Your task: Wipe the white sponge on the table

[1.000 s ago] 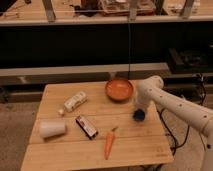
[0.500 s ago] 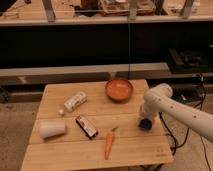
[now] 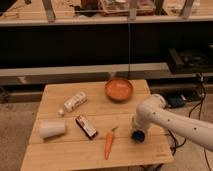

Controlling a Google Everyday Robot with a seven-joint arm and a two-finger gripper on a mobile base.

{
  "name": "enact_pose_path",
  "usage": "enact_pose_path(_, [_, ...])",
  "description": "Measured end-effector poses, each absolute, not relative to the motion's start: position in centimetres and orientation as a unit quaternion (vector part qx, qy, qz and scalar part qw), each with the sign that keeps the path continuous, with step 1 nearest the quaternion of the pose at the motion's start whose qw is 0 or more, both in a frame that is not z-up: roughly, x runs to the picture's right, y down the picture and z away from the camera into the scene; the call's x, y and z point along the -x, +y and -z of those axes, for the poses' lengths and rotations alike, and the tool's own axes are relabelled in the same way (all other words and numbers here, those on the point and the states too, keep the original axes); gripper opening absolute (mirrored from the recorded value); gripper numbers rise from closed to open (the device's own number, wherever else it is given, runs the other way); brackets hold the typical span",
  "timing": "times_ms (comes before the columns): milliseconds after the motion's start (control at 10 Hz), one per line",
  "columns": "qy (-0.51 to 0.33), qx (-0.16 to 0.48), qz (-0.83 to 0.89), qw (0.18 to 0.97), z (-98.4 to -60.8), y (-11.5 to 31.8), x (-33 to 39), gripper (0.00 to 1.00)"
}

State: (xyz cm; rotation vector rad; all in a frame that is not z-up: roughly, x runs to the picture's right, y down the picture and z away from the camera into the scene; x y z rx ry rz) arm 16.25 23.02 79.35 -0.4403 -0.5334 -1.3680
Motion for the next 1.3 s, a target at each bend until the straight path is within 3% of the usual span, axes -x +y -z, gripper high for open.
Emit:
enact_pose_path(600, [-0.277,0.166,0.668,0.670,-84.5,19.6,-9.6,0.00])
enact_pose_path(1100, [-0.255,0.159,0.662,0.687,-89.2,13.8,-12.6,0.00])
enact_pose_path(1300, [-0.242,0.170,0.650,0.700,-89.0,13.2,-15.9,0.00])
